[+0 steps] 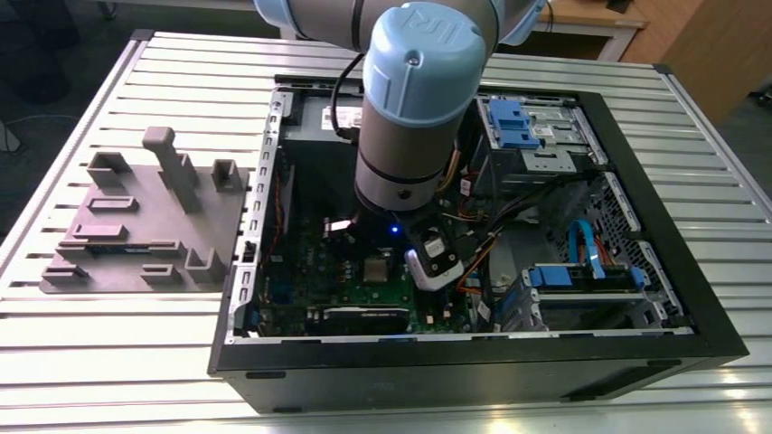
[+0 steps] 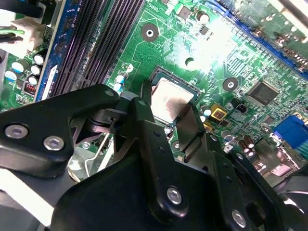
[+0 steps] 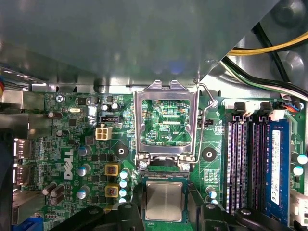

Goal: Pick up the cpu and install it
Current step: 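Place the cpu into insertion slot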

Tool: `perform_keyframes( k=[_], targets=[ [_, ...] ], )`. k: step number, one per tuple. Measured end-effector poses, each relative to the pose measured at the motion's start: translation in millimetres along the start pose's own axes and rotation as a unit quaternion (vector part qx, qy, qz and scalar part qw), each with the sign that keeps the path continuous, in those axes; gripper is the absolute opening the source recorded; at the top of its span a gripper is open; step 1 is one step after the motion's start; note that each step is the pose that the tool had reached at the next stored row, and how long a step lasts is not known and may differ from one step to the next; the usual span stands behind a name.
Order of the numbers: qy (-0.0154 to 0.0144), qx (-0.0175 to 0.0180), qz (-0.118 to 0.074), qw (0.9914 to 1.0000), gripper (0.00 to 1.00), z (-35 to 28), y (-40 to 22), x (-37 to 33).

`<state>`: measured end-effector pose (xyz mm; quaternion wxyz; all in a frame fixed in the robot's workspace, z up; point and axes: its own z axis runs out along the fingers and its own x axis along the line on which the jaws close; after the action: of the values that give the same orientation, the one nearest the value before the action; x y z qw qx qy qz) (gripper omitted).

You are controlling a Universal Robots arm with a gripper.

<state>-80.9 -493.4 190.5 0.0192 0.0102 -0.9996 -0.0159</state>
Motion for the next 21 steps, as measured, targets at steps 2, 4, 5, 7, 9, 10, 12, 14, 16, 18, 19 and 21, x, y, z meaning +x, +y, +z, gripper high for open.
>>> perform_keyframes(
  k=[2,4,5,7,9,10,12,14,16,18,19,21],
  targets=[
    [0.0,0.0,0.0,1.0,0.45,0.0,-0.1,-0.1],
    [0.0,0.0,0.0,1.0,0.45,0.0,-0.2,-0.5],
    [0.0001,0.0,0.0,1.0,0.45,-0.1,-0.2,-0.8],
    [0.0,0.0,0.0,1.0,0.45,0.0,-0.2,-1.2],
    [0.0,0.0,0.0,1.0,0.45,0.0,-0.2,-1.3],
    [0.0,0.0,0.0,1.0,0.45,0.0,-0.2,-1.4],
    [0.0,0.0,0.0,1.0,0.45,0.0,-0.2,-1.4],
    [0.0,0.0,0.0,1.0,0.45,0.0,-0.2,-1.5],
    [0.0,0.0,0.0,1.0,0.45,0.0,-0.2,-1.5],
    [-0.0001,-0.0002,0.0,1.0,0.47,0.1,-0.1,-1.7],
    [-0.0001,-0.0001,0.0,1.0,0.47,0.1,-0.1,-1.7],
    [0.0,-0.0001,0.0,1.0,0.59,0.1,-0.2,-1.7]
  ],
)
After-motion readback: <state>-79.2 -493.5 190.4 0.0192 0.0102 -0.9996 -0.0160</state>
